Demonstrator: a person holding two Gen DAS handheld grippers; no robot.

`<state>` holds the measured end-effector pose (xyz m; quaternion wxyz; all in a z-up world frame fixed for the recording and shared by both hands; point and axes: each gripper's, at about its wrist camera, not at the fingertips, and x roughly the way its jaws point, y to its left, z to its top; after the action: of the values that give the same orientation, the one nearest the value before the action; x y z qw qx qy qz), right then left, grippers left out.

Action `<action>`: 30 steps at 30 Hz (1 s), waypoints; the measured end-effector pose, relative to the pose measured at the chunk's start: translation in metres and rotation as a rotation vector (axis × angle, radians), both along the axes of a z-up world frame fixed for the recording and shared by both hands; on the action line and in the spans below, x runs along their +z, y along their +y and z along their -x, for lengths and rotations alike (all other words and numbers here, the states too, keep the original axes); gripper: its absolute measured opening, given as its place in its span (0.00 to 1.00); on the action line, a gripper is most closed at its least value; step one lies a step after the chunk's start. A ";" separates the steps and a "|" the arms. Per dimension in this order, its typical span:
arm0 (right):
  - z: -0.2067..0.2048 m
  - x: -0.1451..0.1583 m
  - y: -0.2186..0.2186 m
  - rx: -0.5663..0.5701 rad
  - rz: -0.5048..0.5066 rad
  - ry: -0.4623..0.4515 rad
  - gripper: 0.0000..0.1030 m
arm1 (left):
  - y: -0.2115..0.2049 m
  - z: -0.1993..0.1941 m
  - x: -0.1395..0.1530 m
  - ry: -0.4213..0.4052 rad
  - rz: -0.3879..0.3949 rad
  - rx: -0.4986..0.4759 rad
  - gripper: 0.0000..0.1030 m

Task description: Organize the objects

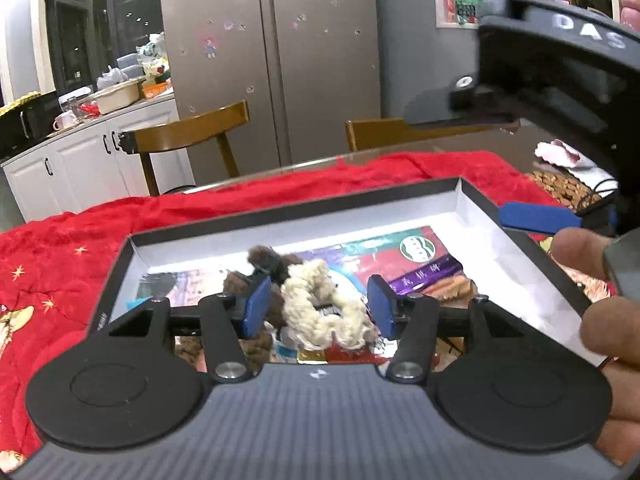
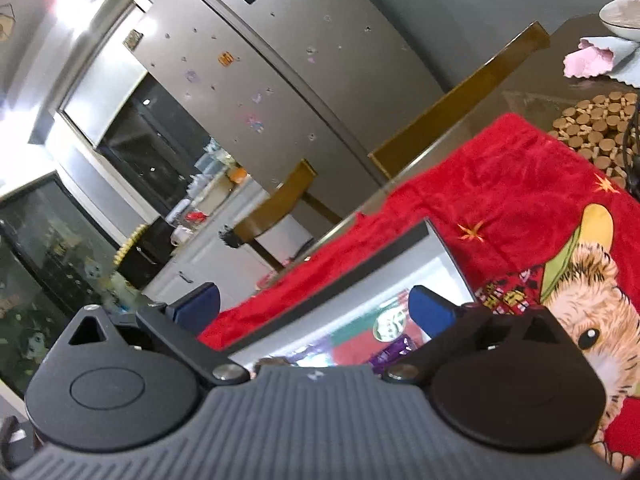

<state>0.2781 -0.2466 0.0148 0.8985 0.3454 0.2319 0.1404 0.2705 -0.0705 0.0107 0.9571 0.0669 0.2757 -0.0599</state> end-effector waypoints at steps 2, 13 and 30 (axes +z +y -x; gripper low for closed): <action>0.004 0.009 -0.003 0.025 -0.011 -0.030 1.00 | 0.002 0.001 0.005 -0.009 0.006 0.010 0.58; 0.057 0.087 0.006 0.117 -0.040 -0.167 1.00 | 0.019 0.049 0.070 -0.221 0.008 0.048 0.82; 0.175 0.166 0.067 0.051 0.346 -0.179 1.00 | 0.086 0.237 0.140 -0.430 0.031 0.209 0.91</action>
<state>0.1030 -0.1798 0.1808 0.9576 0.1659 0.1803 0.1514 0.0338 0.0158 0.1511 0.9957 0.0344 0.0702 0.0506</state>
